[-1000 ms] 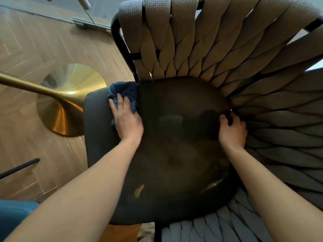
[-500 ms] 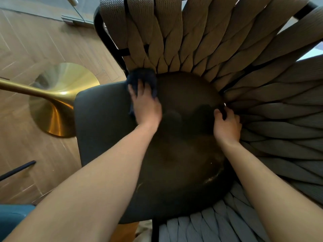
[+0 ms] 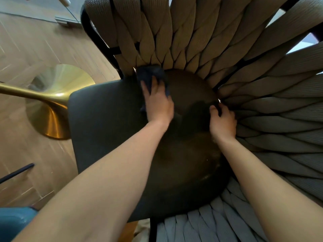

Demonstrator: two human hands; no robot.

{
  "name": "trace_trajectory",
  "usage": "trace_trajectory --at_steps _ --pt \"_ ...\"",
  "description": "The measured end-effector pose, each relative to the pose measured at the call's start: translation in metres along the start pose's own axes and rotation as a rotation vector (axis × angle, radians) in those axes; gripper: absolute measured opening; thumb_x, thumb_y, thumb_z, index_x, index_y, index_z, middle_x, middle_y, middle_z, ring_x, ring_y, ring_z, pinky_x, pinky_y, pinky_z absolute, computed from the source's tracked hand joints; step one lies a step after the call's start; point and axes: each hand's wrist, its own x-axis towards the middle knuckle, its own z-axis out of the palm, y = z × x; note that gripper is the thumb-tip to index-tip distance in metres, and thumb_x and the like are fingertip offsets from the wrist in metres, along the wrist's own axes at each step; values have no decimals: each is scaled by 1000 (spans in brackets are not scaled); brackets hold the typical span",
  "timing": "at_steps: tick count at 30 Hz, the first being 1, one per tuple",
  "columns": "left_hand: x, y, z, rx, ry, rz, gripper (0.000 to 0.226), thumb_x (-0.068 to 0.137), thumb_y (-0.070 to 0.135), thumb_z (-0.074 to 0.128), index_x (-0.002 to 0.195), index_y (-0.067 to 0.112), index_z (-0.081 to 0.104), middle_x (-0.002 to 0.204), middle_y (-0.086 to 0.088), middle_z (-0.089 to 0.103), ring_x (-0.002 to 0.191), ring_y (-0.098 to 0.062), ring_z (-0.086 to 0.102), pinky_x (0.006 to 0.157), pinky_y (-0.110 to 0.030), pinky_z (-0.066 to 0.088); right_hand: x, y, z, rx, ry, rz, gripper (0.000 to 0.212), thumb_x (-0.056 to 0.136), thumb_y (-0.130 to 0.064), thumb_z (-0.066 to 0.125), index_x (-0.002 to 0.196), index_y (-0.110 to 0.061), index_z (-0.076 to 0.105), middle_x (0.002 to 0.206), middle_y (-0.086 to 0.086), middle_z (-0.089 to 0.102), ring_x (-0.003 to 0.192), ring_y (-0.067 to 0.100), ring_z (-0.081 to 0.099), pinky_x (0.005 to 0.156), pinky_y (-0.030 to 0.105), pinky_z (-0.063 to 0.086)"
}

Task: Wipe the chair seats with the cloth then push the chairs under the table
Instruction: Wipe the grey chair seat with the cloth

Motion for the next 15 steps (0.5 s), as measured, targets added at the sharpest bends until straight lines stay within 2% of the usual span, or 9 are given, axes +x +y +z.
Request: trace_trajectory --at_steps 3,5,6,8,9,11,13,15 --pt "-14 -3 3 7 -234 336 51 98 21 43 148 21 32 160 3 17 148 -22 -5 120 -50 11 0 1 -2 38 -19 -2 51 101 -44 38 148 -23 38 153 10 33 143 33 26 115 44 23" --pt "-24 -34 3 30 -307 489 52 97 23 47 147 22 35 159 7 21 149 -18 -3 120 -46 13 1 3 -6 81 -30 -7 52 101 -44 38 147 -22 40 152 10 35 142 32 29 117 45 25" --pt "-29 -49 0 39 -270 509 51 96 23 48 146 20 37 158 6 25 149 -18 1 121 -41 12 0 5 -7 104 -38 -12 51 100 -44 38 147 -22 41 151 10 36 141 31 31 117 47 26" --pt "-30 -59 -2 -2 -122 386 51 96 20 48 146 16 38 157 2 28 149 -20 5 119 -32 9 -1 9 -10 151 -55 -17 51 101 -45 37 146 -23 41 150 8 38 140 28 34 117 47 27" --pt "-26 -51 -1 -16 -55 280 52 96 18 47 147 15 36 158 0 26 149 -21 5 120 -33 9 -1 12 -11 169 -59 -18 50 101 -44 36 146 -23 41 150 7 39 140 26 35 117 47 28" --pt "-15 -15 8 16 2 131 55 96 17 46 148 16 30 160 -3 21 149 -26 1 120 -46 12 -3 17 -11 185 -44 -26 49 102 -43 35 145 -21 43 148 7 42 138 25 38 117 45 29" --pt "-8 23 20 72 -29 163 56 96 18 45 149 16 28 160 -6 17 148 -32 -3 119 -53 11 -5 21 -11 189 0 -43 47 102 -39 36 143 -17 46 145 9 46 136 25 40 116 42 30" --pt "-7 42 32 82 -107 329 54 97 19 44 148 16 30 160 -5 17 148 -32 -4 120 -49 9 -8 28 -8 181 49 -65 45 102 -35 38 140 -13 49 142 12 49 134 27 42 115 39 30"
